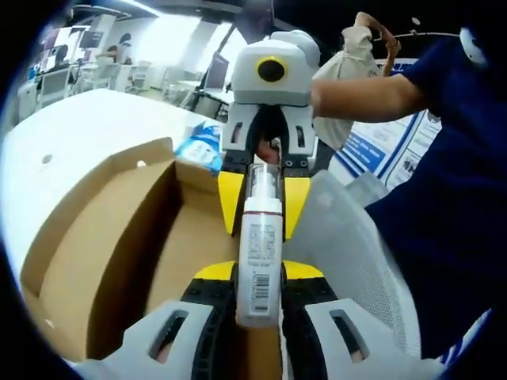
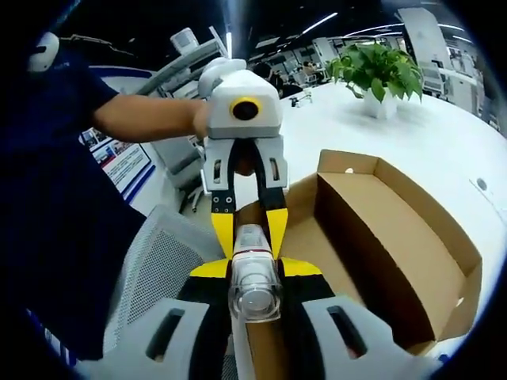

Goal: Operate the shoe box by opening the lid, removing the specified soft item, and placing it in the target area until the item is outside and the box remains undamaged.

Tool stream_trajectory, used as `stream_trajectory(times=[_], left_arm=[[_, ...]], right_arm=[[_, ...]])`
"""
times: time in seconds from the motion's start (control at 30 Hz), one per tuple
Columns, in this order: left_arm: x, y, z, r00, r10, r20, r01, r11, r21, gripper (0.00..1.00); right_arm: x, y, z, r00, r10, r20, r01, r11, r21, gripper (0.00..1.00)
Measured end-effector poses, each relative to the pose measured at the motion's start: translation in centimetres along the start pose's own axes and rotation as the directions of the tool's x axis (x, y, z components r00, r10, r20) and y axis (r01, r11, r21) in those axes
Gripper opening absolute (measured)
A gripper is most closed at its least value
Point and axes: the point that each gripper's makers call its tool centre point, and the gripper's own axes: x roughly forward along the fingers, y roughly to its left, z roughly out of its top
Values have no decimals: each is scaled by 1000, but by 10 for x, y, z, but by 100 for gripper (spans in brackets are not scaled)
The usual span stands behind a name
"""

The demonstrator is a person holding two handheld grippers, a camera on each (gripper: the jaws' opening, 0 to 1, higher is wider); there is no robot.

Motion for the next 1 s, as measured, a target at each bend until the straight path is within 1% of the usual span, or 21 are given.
stream_trajectory(times=[0.07,0.13,0.17,0.23,0.3,0.37,0.43,0.47,0.5,0.53,0.6,0.63,0.67,0.7,0.73,0.8,0.83,0.87,0.9,0.93,1.0], left_arm=[[-3,5,0,1000,23,8,-23,1000,-13,20],[-8,8,-4,999,45,7,-45,999,-25,27],[-13,17,-8,994,110,-2,-110,994,19,28],[-20,14,-10,991,130,20,-131,991,11,30],[-29,21,-14,979,201,16,-202,978,48,25],[-38,25,-18,960,277,35,-279,959,57,24],[-46,23,-24,944,326,49,-328,943,49,24],[-51,22,-27,929,364,60,-367,929,49,24],[-54,20,-30,920,386,64,-389,919,61,22],[-62,21,-35,894,444,58,-447,892,71,21],[-73,22,-37,852,517,78,-521,853,38,16],[-82,22,-39,811,577,93,-580,814,4,13],[-87,22,-44,790,606,88,-606,795,-30,10],[-91,19,-49,765,638,90,-637,770,-45,7],[-94,19,-54,747,660,83,-658,751,-47,6],[-93,16,-69,735,677,46,-673,736,-82,5],[-92,14,-76,726,686,46,-678,725,-122,6],[-90,13,-81,729,683,36,-674,727,-133,7],[-88,12,-85,727,686,30,-679,724,-121,8],[-89,12,-93,716,698,2,-692,710,-128,8],[-90,10,-94,700,714,7,-705,692,-157,8]], right_arm=[[-1,-3,-1,1000,-13,-11,13,1000,0,20],[-4,-8,-5,999,-28,-29,28,1000,-7,20],[-6,-9,-6,999,-31,-33,31,1000,-5,20],[-9,-13,-9,998,-41,-37,41,999,-1,20],[-13,-16,-12,998,-53,-46,53,999,0,20],[-15,-18,-15,996,-66,-63,66,998,-5,20],[-18,-19,-16,995,-75,-61,75,997,-2,20],[-18,-20,-17,995,-80,-64,80,997,-3,20],[-20,-20,-17,994,-83,-68,83,997,-6,20],[-21,-20,-17,994,-90,-68,90,996,-8,20],[-23,-21,-16,993,-98,-61,98,995,-5,20],[-25,-22,-16,992,-110,-57,110,994,-4,20],[-26,-23,-15,992,-116,-55,116,993,-6,20],[-27,-23,-15,991,-121,-51,121,993,-5,20],[-28,-24,-15,990,-130,-48,130,992,-5,20],[-31,-24,-13,989,-144,-38,144,990,-4,20],[-32,-24,-12,988,-149,-33,149,989,0,20],[-33,-25,-11,987,-159,-25,159,987,1,20],[-34,-25,-10,986,-167,-19,167,986,3,20],[-35,-25,-9,985,-174,-13,174,985,5,20],[-38,-26,-8,981,-194,1,194,981,11,20]])
